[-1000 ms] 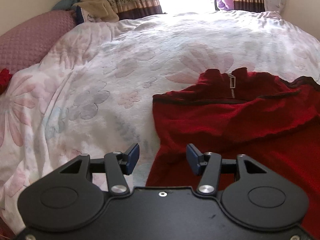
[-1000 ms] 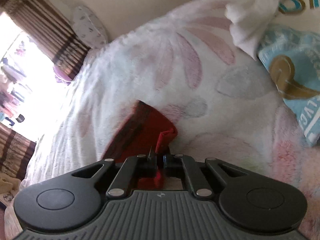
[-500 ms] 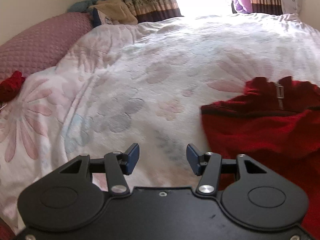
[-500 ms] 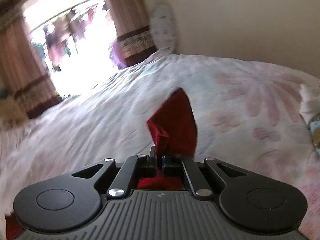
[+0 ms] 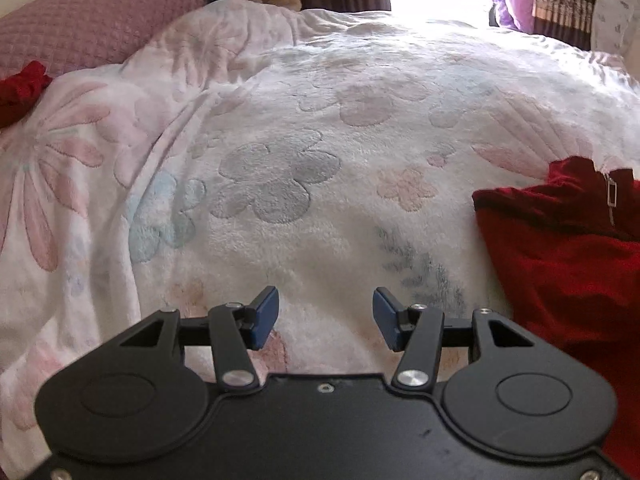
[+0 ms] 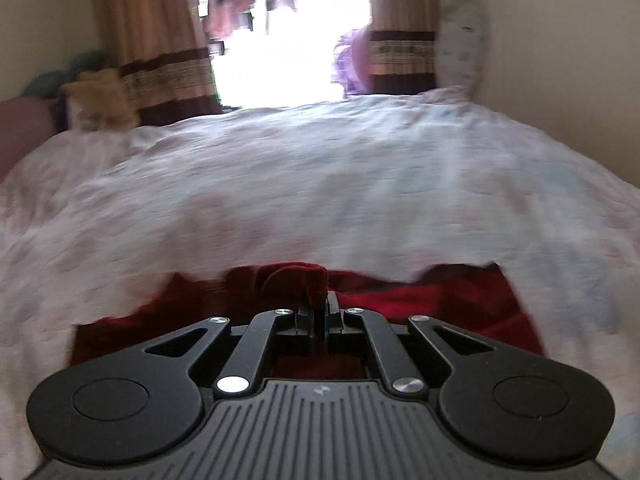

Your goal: Fold small clothes

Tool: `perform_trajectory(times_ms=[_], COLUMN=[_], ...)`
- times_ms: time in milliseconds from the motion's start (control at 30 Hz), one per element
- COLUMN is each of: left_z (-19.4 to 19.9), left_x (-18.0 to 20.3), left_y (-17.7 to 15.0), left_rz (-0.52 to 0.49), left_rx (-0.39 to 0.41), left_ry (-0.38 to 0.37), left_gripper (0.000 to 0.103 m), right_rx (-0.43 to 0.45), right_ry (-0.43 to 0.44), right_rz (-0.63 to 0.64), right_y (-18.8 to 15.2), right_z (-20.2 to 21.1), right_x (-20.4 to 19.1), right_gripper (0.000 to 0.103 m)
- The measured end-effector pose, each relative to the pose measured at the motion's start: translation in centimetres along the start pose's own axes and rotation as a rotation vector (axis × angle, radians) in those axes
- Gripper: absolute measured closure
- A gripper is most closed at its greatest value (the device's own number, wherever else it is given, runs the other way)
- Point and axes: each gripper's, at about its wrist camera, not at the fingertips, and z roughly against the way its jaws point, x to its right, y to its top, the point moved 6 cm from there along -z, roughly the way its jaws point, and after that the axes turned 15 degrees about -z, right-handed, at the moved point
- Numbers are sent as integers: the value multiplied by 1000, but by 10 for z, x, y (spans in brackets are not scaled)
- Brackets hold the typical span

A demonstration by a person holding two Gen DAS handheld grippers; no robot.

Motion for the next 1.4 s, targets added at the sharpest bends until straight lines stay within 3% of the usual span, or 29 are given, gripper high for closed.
perform_trajectory(times_ms=[200, 333, 467, 500, 567, 633, 833, 1133, 1233, 1400], left_z=[9, 14, 13, 13, 14, 15, 14, 11, 11, 14], left_x=[-5, -4, -9, -9, -9, -8, -5, -7, -5, -8], left_y=[4, 3, 2, 2, 2, 2, 3, 2, 1, 2], left_rz=[32, 23, 53, 58, 58, 55, 47, 52, 40, 35], left_rx=[30, 39, 30, 30, 31, 32, 31, 20, 12, 23], left_ry=[-35, -36, -46, -47, -47, -47, -50, -45, -48, -43], left_gripper=[49, 49, 49, 49, 49, 49, 49, 49, 49, 49], right_rx=[-64, -89, -147, -176, -294, -345, -321, -287, -286, -366], right_ry=[112, 164, 121, 105, 87, 91, 121, 142, 114, 24], right_rz=[14, 102, 158, 155, 149, 160, 183, 146, 133, 171], right_y=[-49, -88, -124, -131, -151, -165, -159, -139, -137, -165], right_z=[-5, 1, -8, -15, -31, -37, -18, -2, -12, -51], right_x=[-79, -124, -149, -150, -148, -148, -149, -155, -159, -149], right_gripper=[99, 99, 97, 93, 69, 55, 44, 43, 31, 30])
